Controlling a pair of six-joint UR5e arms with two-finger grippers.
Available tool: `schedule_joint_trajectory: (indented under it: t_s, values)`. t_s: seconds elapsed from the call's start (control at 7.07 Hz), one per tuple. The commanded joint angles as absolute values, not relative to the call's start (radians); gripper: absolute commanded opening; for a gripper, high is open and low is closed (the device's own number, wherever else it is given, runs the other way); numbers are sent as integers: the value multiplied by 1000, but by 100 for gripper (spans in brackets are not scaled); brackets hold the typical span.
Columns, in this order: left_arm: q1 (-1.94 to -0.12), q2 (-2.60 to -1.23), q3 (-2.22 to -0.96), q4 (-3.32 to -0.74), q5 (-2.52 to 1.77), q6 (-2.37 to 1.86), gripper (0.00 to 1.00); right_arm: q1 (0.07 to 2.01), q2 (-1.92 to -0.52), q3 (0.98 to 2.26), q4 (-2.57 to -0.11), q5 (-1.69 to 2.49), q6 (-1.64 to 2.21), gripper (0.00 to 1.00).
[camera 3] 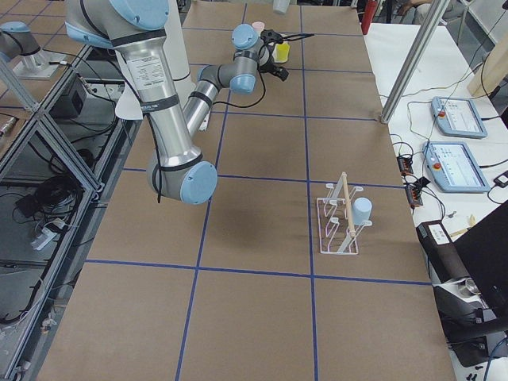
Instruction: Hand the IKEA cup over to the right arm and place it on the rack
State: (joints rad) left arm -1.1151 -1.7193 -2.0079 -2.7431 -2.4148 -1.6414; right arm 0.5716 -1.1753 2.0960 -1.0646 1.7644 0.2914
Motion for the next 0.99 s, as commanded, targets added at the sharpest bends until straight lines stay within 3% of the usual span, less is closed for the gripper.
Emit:
schedule_joint_trajectory:
  t_s: [0.0,0.57,0.85]
  values:
    - [-937,-1816,-2005,-2749,-2256,-1757,0,473,-1169,2016,-834,1655,291,100]
    - [-711,-1907,-1977,-2744,-2050,-1827,0,423,-1167,2006,-701,1646,281,100]
    - [-683,-1917,-1968,-2744,-2010,-1827,0,420,-1167,2009,-701,1644,284,100]
